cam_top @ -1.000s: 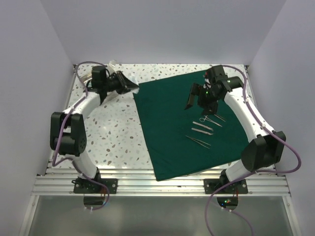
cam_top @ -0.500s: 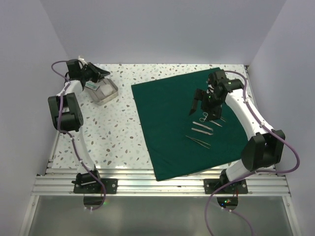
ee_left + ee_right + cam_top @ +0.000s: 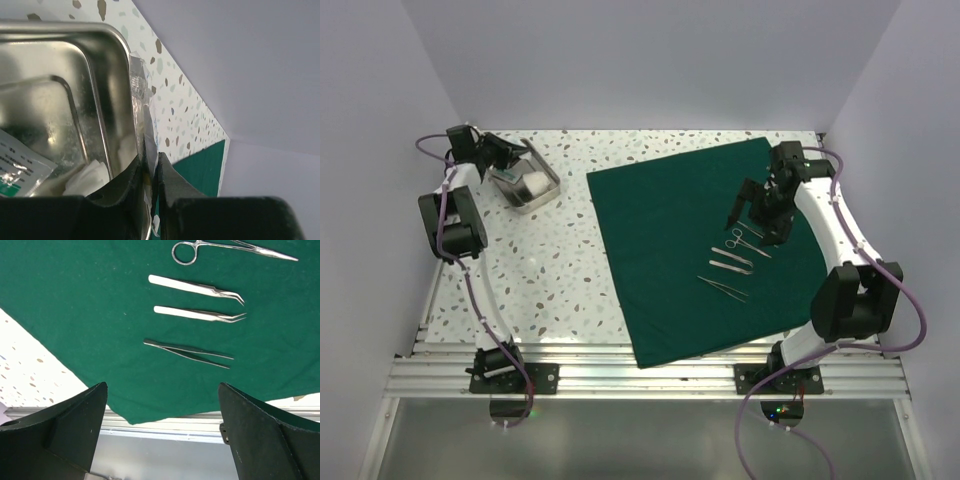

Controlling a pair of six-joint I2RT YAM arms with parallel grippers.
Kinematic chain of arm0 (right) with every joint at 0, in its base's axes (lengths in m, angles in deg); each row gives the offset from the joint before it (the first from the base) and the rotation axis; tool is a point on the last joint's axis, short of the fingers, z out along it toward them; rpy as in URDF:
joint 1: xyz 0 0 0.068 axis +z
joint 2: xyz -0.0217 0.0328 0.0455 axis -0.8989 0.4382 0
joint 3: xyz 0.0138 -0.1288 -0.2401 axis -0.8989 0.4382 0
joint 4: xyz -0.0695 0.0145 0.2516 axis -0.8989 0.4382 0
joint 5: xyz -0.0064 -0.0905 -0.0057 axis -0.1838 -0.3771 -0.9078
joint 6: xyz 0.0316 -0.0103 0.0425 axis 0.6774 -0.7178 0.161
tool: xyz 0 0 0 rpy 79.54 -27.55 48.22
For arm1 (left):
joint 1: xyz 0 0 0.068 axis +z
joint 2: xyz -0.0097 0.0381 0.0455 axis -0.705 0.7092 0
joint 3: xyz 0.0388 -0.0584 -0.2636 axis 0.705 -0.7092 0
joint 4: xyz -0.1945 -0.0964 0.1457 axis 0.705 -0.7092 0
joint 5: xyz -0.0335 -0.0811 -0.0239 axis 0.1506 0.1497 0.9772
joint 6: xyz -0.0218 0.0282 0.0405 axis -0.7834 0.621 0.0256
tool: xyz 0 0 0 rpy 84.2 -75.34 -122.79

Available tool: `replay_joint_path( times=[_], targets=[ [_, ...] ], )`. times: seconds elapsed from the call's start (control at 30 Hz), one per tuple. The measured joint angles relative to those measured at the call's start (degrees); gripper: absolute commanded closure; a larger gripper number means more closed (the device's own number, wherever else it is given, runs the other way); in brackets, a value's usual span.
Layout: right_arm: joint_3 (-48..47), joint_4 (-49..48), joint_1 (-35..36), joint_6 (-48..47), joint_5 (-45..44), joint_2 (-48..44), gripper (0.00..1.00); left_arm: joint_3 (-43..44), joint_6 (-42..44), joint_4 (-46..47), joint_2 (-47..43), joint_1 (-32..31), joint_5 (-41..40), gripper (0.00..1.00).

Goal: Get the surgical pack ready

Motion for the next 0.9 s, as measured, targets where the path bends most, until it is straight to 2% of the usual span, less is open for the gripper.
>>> replay_joint_path(
  times=[0.27, 0.37, 0.4, 0.47, 0.57, 0.73, 0.9],
  targets=[
    [1.68, -0.09, -0.26, 0.7, -0.24, 0.0, 0.04, 4.39, -2.51, -0.94, 4.98, 0.24, -1.05, 0.84],
    [2.58, -0.11, -0.44, 1.07, -0.87, 0.0, 0.04, 5.55, -2.91, -1.75, 6.32, 0.24, -1.46, 0.8],
    [2.95, -0.17, -0.55, 1.11, -1.07, -0.09, 0.04, 6.16, -3.17, -2.1, 6.78, 0.24, -1.62, 0.73],
    [3.67, -0.26, -0.74, 1.44, -1.18, -0.24, 0.04, 7.74, -3.48, -2.67, 7.74, 0.24, -1.97, 0.7],
    [4.42, -0.35, -1.01, 1.68, -1.36, -0.61, 0.04, 10.01, -3.65, -3.5, 8.85, 0.24, -2.51, 0.53],
    [4.79, -0.57, -1.33, 1.97, -1.53, -1.31, 0.04, 11.19, -3.8, -4.92, 8.98, 0.22, -3.32, 0.42],
    [4.83, -1.01, -1.4, 2.03, -1.53, -1.51, 0.04, 11.19, -3.69, -6.86, 8.96, 0.2, -4.07, 0.26]
  ],
)
